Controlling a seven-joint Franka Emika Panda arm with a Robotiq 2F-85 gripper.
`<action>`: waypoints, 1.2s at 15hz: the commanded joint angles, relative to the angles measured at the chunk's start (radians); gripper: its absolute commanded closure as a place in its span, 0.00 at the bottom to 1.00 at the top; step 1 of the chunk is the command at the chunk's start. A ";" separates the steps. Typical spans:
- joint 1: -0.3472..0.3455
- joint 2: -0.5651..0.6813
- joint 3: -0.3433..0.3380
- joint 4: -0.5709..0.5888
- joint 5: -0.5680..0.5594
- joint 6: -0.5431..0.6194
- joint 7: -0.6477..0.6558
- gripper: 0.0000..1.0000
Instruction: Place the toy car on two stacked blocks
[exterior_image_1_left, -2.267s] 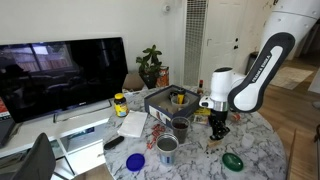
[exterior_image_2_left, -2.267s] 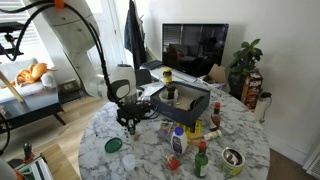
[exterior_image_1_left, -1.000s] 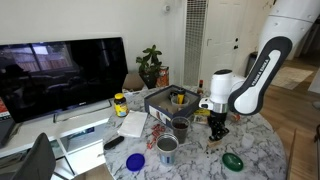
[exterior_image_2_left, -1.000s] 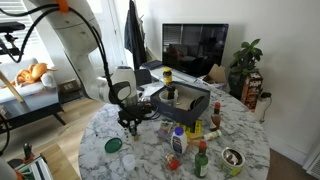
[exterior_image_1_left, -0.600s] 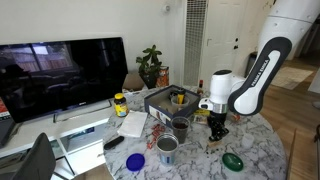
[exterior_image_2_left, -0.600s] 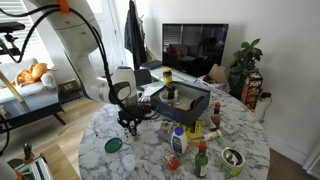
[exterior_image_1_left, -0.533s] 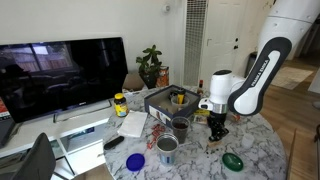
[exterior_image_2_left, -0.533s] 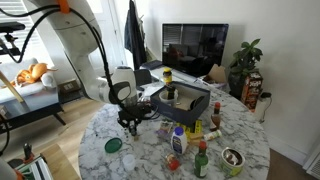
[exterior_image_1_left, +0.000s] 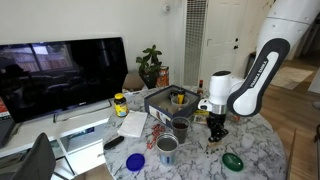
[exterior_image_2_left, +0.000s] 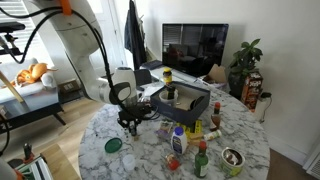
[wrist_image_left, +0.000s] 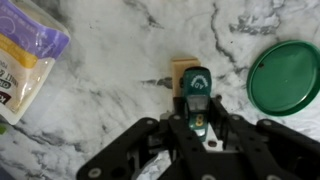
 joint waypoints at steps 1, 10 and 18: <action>0.013 0.013 -0.015 0.003 -0.029 0.022 0.026 0.39; -0.016 -0.036 0.016 -0.013 0.010 0.024 0.022 0.00; -0.146 -0.197 0.210 -0.045 0.393 0.013 0.036 0.00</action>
